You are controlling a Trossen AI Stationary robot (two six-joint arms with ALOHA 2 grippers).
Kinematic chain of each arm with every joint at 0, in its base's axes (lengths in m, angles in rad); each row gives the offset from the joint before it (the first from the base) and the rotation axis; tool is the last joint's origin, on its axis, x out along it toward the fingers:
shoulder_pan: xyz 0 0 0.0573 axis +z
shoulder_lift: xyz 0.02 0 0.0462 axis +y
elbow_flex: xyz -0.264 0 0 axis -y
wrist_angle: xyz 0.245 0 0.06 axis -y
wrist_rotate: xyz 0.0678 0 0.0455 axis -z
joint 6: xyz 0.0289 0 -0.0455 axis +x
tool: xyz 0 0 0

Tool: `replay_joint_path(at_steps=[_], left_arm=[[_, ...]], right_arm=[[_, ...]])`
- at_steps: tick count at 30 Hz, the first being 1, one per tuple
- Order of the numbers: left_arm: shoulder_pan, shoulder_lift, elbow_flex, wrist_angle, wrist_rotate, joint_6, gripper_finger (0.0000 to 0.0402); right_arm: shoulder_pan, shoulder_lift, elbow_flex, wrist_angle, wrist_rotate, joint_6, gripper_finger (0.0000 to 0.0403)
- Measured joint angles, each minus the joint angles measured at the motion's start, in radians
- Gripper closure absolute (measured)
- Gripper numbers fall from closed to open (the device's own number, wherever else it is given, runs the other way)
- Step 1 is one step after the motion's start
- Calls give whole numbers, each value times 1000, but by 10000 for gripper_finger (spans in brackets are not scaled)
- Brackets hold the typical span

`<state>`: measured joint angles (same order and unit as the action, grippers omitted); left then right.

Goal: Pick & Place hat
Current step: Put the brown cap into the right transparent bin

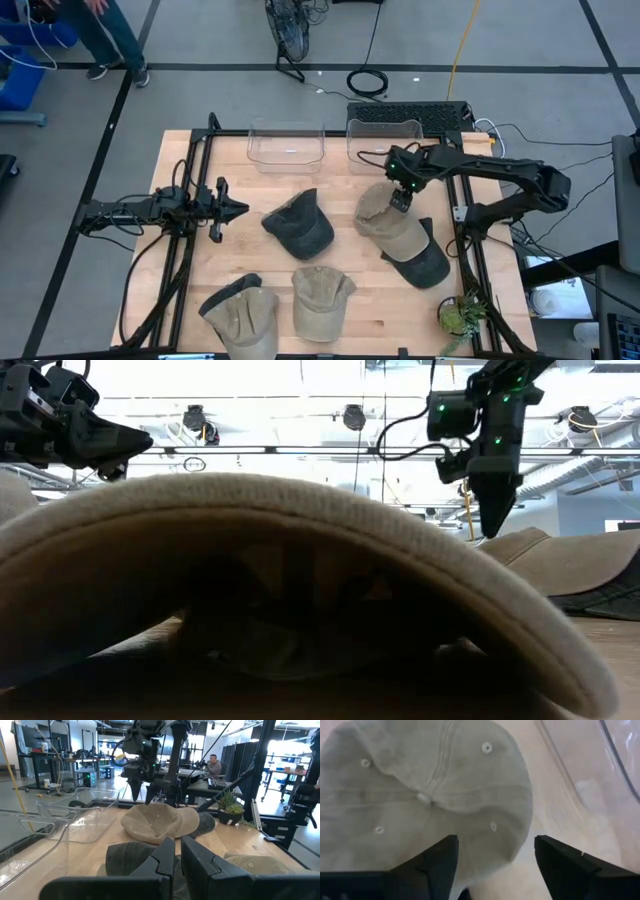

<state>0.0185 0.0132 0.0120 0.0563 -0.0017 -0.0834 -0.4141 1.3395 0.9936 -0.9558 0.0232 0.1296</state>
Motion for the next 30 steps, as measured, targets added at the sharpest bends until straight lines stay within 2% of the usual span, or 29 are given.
replay_joint_path(at_steps=[7,13,18,24,26,30], left_arm=[[0,0,0,0,0,0,366],[0,0,0,0,0,0,366],[0,0,0,0,0,0,366],[0,0,0,0,0,0,366],[0,0,0,0,0,0,366],[0,0,0,0,0,0,366]], right_arm=[[-23,125,0,13,1,-39,139],[-24,214,-1,86,-2,-56,163],[-16,236,-1,169,-7,-14,233],[-16,236,-1,193,-56,45,374],[-16,225,-1,197,-95,68,393],[-5,176,-1,198,-129,121,398]])
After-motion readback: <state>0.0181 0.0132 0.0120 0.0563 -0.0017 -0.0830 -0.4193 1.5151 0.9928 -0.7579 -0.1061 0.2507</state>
